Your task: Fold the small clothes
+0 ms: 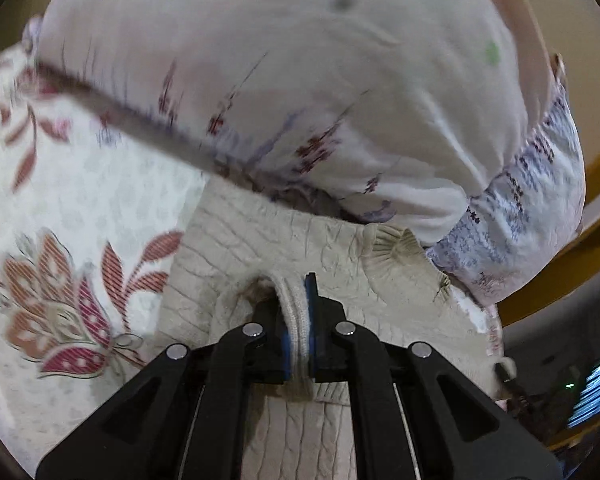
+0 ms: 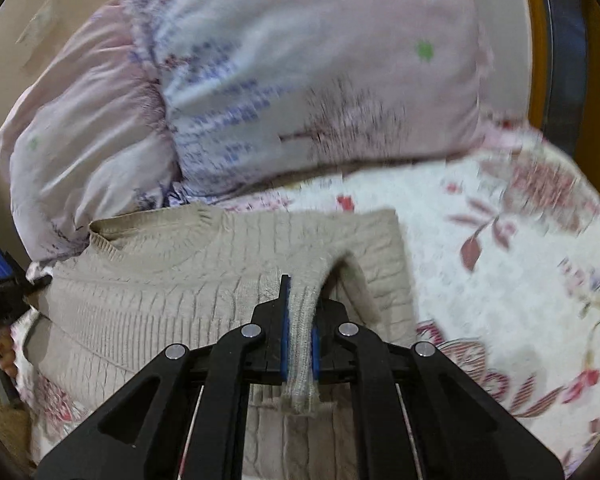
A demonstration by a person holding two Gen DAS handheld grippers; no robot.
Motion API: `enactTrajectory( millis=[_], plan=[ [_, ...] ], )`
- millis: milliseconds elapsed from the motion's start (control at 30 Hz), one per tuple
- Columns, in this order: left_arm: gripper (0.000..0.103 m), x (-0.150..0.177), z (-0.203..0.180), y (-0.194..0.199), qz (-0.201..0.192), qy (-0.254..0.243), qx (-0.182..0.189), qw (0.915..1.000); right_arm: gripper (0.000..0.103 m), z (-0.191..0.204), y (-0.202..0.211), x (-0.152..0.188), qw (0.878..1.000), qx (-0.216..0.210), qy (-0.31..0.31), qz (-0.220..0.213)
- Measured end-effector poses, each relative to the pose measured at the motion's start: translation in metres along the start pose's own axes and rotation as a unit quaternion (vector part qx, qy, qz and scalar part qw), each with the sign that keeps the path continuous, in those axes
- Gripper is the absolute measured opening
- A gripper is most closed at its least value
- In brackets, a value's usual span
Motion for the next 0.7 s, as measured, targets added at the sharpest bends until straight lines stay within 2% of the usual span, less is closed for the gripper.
enactTrajectory(
  millis=[67,133,167,200,233,400,533,600,700],
  plan=[
    [0.007,-0.002,0.001,-0.002,0.006,0.016,0.017,0.9997,0.011,-0.004,-0.005,-0.001,0.999,-0.016,-0.027,0.012],
    [0.011,-0.005,0.001,-0.004,0.011,0.032,0.031,0.9989,0.029,-0.009,-0.01,-0.006,0.997,-0.039,-0.069,0.022],
    [0.014,-0.008,0.001,-0.006,0.014,0.041,0.042,0.9982,0.035,-0.01,-0.012,-0.01,0.994,-0.053,-0.088,0.025],
    [0.02,-0.011,0.0,-0.008,0.014,0.047,0.047,0.9977,0.045,-0.012,-0.015,-0.015,0.991,-0.07,-0.114,0.027],
    [0.027,-0.013,-0.001,-0.009,0.013,0.052,0.049,0.9974,0.051,-0.013,-0.017,-0.019,0.988,-0.076,-0.128,0.027],
    [0.043,-0.027,-0.007,-0.015,0.003,0.066,0.057,0.9962,0.052,-0.019,-0.03,-0.039,0.985,-0.074,-0.156,0.024],
    [0.057,-0.033,-0.014,-0.004,-0.014,0.047,0.054,0.9973,0.052,-0.02,-0.013,-0.046,0.987,-0.075,-0.145,-0.004],
    [0.06,-0.035,-0.014,0.003,-0.023,0.04,0.05,0.9977,0.052,-0.022,0.0,-0.052,0.986,-0.08,-0.143,-0.027],
    [0.061,-0.032,-0.015,0.01,-0.017,0.042,0.055,0.9975,0.052,-0.025,0.007,-0.049,0.983,-0.089,-0.159,-0.014]
  ],
)
Point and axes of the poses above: each gripper's, at about its wrist camera, not at the fingertips, and y roughly against the way its jaws point, z to its left, x to its underside, the point moved 10 cm from there along -y, roughly the way its jaws point, and after that the axes turned 2 degrees about z, right-handed, at the moved point
